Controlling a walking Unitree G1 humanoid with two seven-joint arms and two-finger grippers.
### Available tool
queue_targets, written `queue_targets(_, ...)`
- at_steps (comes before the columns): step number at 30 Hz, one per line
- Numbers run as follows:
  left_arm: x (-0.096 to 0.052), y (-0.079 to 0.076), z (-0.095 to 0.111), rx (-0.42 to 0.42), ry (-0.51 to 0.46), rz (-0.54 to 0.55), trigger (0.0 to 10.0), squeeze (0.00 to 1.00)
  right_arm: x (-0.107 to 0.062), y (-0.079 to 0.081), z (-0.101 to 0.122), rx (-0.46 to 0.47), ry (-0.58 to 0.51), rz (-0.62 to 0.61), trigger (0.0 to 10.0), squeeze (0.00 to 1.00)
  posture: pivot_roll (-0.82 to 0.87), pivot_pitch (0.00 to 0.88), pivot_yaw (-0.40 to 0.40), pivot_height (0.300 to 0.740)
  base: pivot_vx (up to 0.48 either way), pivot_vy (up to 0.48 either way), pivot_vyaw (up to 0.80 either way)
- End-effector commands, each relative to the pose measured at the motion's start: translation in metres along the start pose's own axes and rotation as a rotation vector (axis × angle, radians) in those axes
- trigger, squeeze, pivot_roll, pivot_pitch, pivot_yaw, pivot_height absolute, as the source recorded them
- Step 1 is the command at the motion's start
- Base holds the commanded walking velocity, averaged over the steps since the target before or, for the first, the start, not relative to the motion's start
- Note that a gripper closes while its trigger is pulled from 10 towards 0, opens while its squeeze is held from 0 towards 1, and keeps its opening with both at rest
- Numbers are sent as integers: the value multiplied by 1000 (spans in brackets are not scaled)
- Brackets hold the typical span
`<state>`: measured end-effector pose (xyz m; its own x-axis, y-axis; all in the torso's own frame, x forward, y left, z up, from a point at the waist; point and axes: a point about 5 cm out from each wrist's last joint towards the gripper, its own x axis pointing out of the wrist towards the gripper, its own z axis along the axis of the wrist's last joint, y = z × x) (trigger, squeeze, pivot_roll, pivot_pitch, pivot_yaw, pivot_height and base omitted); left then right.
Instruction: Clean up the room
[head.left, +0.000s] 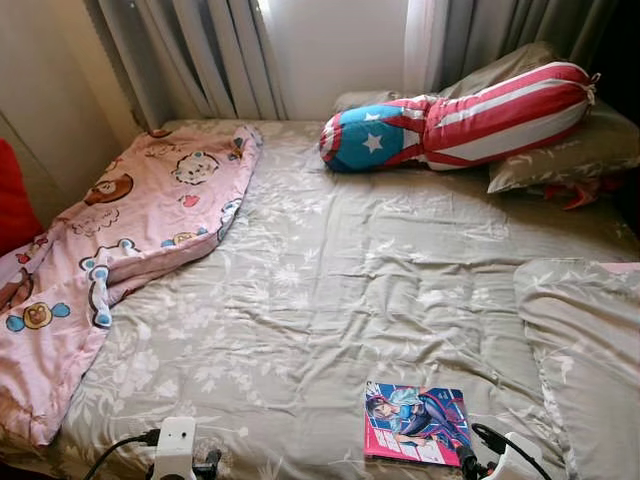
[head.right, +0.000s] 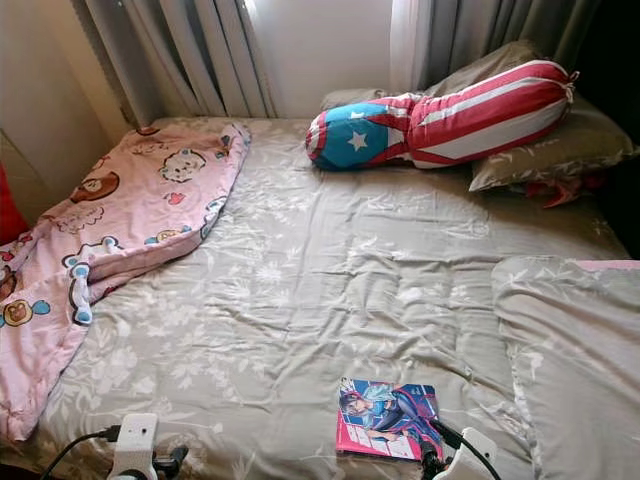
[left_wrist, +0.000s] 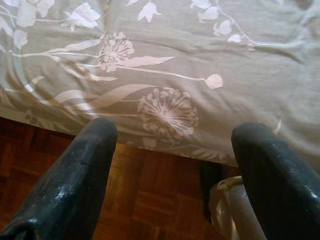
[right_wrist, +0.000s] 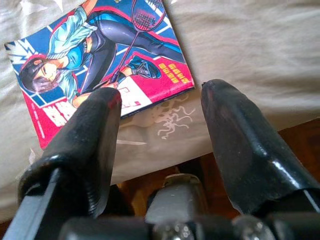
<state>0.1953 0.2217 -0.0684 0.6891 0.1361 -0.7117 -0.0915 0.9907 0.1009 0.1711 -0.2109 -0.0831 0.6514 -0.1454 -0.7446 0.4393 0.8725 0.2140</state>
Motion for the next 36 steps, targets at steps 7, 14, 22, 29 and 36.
queue_targets(7, 1, -14, -4, 28, 52, -23, 10000, 0, -1, -10, -1, -12, 27, -43, 10000, 0, -91, 0, 55, 740, 0, 0, 0)
queue_targets(14, 0, -15, -8, 20, 73, -16, 10000, 0, 1, -10, 4, -87, 49, -38, 10000, 0, -99, 0, 37, 740, 0, 0, 0)
queue_targets(22, -2, -11, -15, -31, 96, 11, 10000, 0, 6, -1, 18, -208, 36, 0, 10000, 0, -87, 0, 11, 740, 0, 0, 0)
queue_targets(29, -3, -13, -19, -31, 103, 8, 10000, 0, 7, -1, 24, -340, 54, 20, 10000, 0, -94, 0, 0, 740, 0, 0, 0)
queue_targets(36, -3, -13, -18, -25, 95, 5, 10000, 0, 8, -2, 24, -560, 99, 19, 10000, 0, -87, 0, 8, 740, 0, 0, 0)
